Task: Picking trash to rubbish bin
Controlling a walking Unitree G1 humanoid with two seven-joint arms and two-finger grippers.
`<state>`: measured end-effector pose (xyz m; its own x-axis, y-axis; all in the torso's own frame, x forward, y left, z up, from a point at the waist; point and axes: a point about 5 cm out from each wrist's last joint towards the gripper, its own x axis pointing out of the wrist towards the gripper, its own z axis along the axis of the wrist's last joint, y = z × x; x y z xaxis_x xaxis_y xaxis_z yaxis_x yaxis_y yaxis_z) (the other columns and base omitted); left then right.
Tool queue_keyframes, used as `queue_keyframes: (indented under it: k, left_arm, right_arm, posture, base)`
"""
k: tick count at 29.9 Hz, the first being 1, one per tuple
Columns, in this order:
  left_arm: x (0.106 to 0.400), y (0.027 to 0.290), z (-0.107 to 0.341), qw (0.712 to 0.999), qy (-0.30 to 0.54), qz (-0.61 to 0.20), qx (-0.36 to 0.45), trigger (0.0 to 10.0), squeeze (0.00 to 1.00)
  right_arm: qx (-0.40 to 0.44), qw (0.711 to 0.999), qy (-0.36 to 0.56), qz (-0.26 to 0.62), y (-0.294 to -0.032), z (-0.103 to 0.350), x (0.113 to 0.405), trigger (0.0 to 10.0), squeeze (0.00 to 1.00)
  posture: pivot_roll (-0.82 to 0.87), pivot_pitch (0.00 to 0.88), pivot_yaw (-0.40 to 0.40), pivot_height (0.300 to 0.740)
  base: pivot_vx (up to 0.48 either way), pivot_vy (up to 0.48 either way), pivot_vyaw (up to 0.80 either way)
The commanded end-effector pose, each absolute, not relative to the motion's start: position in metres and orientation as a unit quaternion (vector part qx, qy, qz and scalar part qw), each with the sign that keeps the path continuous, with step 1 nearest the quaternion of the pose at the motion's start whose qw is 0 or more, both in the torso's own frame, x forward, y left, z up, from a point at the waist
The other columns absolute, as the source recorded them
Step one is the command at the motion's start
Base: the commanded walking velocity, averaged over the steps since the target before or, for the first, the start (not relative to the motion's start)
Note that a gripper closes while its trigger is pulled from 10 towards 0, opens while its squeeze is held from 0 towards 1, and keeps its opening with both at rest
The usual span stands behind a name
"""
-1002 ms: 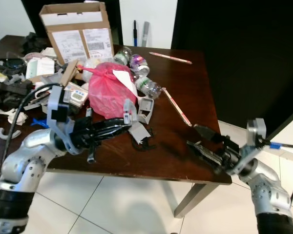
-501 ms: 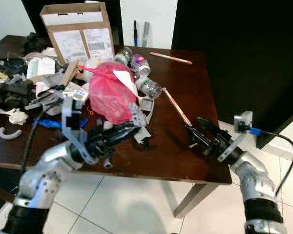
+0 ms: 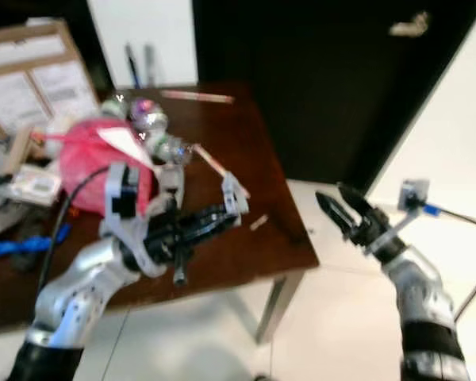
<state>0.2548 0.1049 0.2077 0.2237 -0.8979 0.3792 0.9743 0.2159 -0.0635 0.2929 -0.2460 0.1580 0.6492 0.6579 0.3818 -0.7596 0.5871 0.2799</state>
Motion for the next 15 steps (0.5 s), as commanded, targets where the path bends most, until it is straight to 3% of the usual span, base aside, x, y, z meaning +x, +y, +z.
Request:
queue_keyframes:
  k: [1, 8, 13, 15]
  left_arm:
    - [0.251, 0.101, 0.21, 0.761, -0.133, -0.617, -0.148, 10.0, 0.0]
    - [0.251, 0.099, 0.209, 0.759, -0.133, -0.619, -0.15, 10.0, 0.0]
    - [0.253, 0.098, 0.21, 0.758, -0.134, -0.62, -0.151, 10.0, 0.0]
    - [0.254, 0.098, 0.21, 0.762, -0.134, -0.615, -0.151, 10.0, 0.0]
  right_arm:
    - [0.224, 0.861, -0.127, 0.438, -0.246, 0.161, 0.283, 10.0, 0.0]
    - [0.217, 0.86, -0.124, 0.445, -0.257, 0.162, 0.274, 10.0, 0.0]
    - [0.216, 0.841, -0.123, 0.482, -0.253, 0.162, 0.262, 10.0, 0.0]
    - [0.214, 0.818, -0.118, 0.52, -0.247, 0.163, 0.252, 10.0, 0.0]
  posture:
    - [0.05, 0.117, -0.015, 0.74]
    - [0.04, 0.121, -0.014, 0.74]
    - [0.03, 0.122, -0.012, 0.74]
    - [0.03, 0.122, -0.011, 0.74]
  base:
    - [0.0, 0.0, -0.8]
    - [0.0, 0.0, -0.8]
    - [0.0, 0.0, -0.8]
    - [0.0, 0.0, -0.8]
